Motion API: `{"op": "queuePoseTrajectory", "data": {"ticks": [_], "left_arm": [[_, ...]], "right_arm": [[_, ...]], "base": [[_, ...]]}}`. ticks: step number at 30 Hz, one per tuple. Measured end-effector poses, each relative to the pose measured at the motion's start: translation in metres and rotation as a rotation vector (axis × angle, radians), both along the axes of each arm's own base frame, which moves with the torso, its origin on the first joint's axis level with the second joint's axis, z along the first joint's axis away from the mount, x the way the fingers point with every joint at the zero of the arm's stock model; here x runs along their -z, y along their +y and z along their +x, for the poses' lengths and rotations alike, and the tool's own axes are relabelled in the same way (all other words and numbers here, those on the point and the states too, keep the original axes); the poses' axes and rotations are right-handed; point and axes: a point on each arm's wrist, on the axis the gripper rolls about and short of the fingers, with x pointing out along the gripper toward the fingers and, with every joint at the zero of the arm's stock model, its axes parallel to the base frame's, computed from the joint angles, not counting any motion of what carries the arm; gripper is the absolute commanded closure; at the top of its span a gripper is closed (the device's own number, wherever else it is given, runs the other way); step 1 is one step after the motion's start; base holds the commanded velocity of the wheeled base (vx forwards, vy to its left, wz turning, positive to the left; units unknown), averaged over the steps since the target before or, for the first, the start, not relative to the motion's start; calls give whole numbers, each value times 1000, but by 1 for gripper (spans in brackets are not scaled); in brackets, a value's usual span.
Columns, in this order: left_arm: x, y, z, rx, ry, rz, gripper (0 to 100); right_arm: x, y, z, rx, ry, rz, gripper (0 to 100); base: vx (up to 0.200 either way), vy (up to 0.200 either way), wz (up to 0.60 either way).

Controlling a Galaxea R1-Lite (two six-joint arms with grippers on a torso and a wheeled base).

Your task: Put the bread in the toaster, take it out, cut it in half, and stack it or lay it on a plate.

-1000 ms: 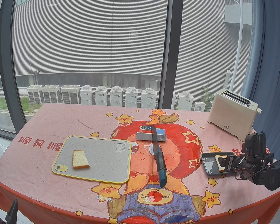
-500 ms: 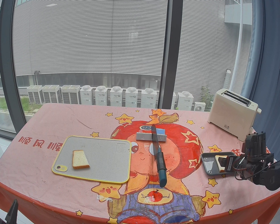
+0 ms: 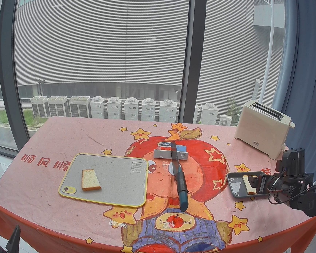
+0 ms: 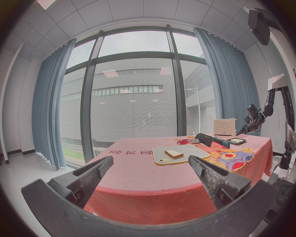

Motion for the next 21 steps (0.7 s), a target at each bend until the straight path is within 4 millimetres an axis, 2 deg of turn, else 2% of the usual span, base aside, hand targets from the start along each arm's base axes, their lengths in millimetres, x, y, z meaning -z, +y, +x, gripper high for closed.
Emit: {"op": "queuePoseTrajectory", "data": {"ticks": [9,15,21], "left_arm": [[0,0,0,-1,0,0,0],[0,0,0,0,0,0,0],[0,0,0,0,0,0,0]], "right_arm": [[-12,1,1,-80,-158,34,0],[-11,-1,-2,-151,-243,35,0],[-6,-4,-10,-189,-249,11,0]], "base": [[0,0,0],[0,0,0],[0,0,0]]}}
